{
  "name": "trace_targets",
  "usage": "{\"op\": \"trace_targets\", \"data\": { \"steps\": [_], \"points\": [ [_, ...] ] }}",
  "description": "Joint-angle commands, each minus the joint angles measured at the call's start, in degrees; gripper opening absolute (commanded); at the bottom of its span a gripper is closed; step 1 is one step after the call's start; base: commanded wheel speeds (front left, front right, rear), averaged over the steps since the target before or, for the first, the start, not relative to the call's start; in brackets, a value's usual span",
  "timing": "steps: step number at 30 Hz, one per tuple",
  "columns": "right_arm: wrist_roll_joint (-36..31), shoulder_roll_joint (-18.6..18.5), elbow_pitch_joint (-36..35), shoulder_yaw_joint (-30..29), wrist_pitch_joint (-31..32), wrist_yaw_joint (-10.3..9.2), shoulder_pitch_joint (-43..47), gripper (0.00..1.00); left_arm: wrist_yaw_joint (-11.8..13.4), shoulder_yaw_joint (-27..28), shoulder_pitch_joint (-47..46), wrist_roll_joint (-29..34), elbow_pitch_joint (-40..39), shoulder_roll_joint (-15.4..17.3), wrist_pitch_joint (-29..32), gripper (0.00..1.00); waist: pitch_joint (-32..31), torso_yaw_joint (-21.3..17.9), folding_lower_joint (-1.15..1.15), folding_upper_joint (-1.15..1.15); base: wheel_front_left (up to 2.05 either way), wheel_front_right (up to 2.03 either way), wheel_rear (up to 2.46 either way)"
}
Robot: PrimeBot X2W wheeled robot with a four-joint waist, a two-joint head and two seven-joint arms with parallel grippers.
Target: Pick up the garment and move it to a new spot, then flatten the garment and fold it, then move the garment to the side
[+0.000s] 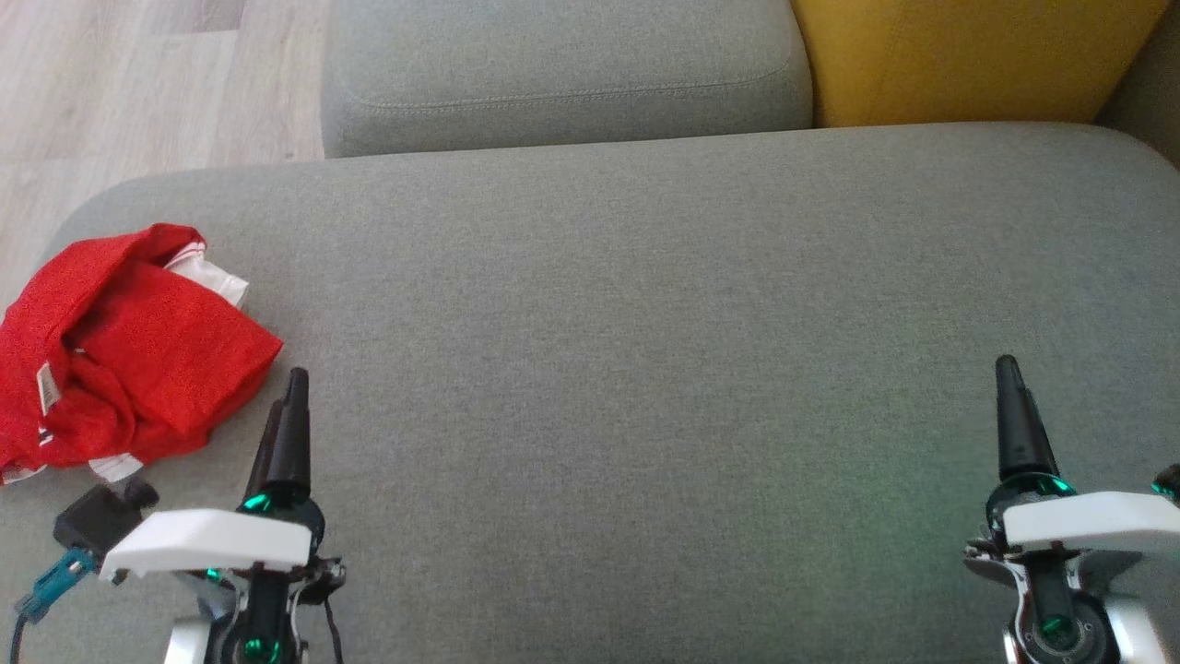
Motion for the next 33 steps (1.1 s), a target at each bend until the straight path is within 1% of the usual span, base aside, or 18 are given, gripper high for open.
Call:
{"op": "trace_targets", "data": {
  "steps": [1, 17, 30, 33],
  "points": [
    [-2.54, -1.12, -2.80, 0.86, -0.63, -0.02, -2.56, 1.00, -0.10, 0.34, -3.18, 2.34, -2.76, 0.68, -0.81, 1.00, -0.04, 0.01, 0.00, 0.00, 0.00, 0.00, 0.00],
    [-17.47, -1.92, -5.17, 3.64, -2.15, -0.02, -2.00, 1.00, 1.09, -2.19, -2.48, 17.77, -5.02, 1.82, -3.50, 1.00, -0.26, 0.21, 0.00, 0.00, 0.00, 0.00, 0.00],
    [-28.06, -1.98, -5.39, 5.09, -3.52, -0.03, -1.53, 1.00, 3.32, -4.82, -2.11, 28.46, -5.23, 3.58, -5.68, 1.00, -0.32, 0.53, 0.00, 0.00, 0.00, 0.00, 0.00],
    [-29.72, -1.93, -5.40, 5.33, -3.69, -0.03, -1.44, 1.00, 3.74, -5.20, -2.01, 29.90, -5.19, 3.81, -6.01, 1.00, -0.33, 0.54, 0.00, 0.00, 0.00, 0.00, 0.00]
  ]
}}
